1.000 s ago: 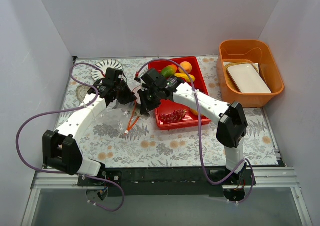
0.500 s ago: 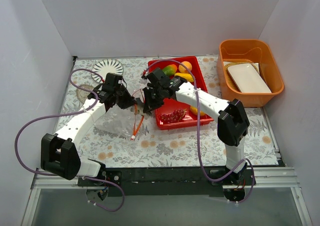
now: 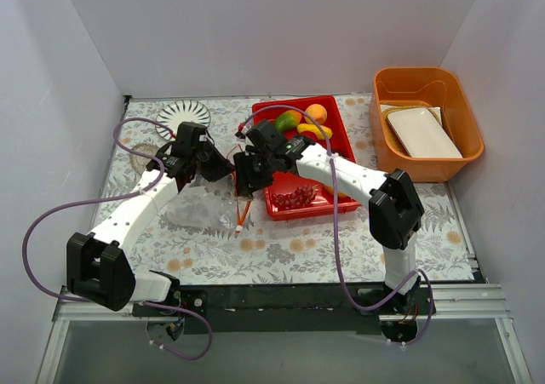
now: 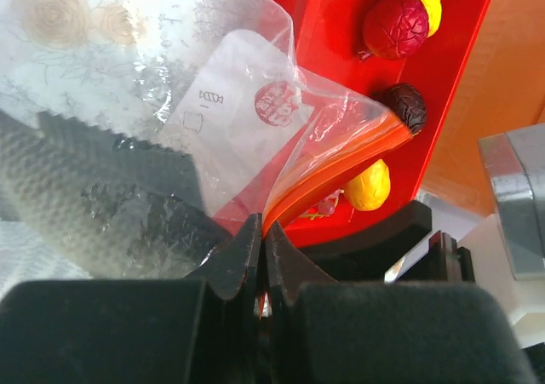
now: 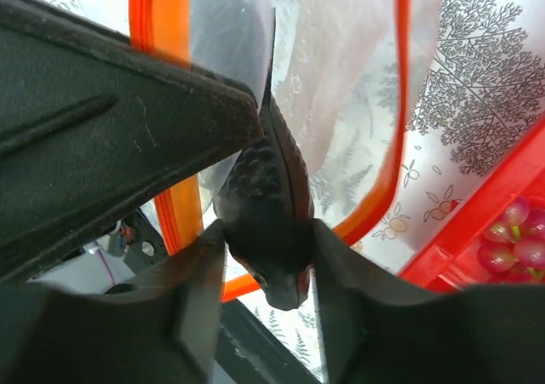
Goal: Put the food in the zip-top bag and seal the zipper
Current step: Place the fake fish in the zipper food storage bag.
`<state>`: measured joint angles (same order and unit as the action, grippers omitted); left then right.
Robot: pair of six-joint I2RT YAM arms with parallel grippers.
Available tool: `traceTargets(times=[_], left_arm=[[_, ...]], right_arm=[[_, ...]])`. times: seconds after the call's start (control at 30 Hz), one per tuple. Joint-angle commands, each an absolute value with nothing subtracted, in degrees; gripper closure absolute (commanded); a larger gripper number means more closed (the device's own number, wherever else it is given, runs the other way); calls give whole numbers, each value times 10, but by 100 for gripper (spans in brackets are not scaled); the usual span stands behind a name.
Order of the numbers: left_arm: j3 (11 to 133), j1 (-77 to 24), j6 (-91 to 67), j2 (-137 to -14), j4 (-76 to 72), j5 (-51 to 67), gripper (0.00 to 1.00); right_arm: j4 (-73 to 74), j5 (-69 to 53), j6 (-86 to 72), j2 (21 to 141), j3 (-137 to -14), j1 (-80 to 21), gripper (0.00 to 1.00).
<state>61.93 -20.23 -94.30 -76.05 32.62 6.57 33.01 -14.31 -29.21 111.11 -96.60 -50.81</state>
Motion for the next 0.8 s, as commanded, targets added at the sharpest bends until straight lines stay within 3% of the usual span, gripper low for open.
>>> traceTargets(times=[0.0, 0.07, 0.17, 0.37, 0.77], left_arm=[[643, -204, -952, -735, 323, 68, 100], [649, -204, -947, -735, 330, 57, 100], [658, -205, -942, -737, 342, 46, 100], [664, -204, -941, -724, 350, 33, 100], [700, -194, -926, -697, 394, 16, 100]], right_arm=[[302, -140, -269, 1073, -955, -512, 39], [274, -123, -268, 1041, -926, -512, 30], [243, -110, -270, 998, -895, -511, 28], [217, -48, -277, 936, -833, -499, 29], [199, -119, -265, 976, -814, -454, 35]])
